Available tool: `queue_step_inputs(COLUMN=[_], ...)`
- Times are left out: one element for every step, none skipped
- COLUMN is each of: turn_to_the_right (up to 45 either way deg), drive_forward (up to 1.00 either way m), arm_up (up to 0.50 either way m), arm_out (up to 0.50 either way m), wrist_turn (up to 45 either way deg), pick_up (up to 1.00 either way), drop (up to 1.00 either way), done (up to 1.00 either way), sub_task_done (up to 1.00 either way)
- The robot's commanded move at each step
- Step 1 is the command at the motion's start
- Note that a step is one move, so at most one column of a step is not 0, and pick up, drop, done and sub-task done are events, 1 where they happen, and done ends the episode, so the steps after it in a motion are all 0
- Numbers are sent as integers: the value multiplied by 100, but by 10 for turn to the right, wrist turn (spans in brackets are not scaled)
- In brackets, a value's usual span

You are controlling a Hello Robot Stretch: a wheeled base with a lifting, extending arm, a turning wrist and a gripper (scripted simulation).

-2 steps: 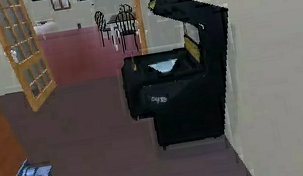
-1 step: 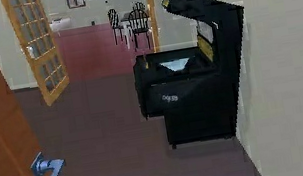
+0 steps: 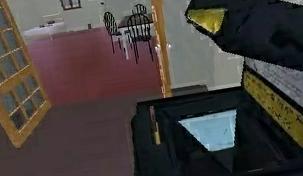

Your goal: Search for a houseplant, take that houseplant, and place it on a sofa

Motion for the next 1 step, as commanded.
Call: queue_step_inputs(turn_to_the_right=[-450], drive_forward=[0], arm_up=[0], arm_out=[0], wrist_turn=[0], pick_up=[0], drop=[0], done=[0], sub_task_done=[0])
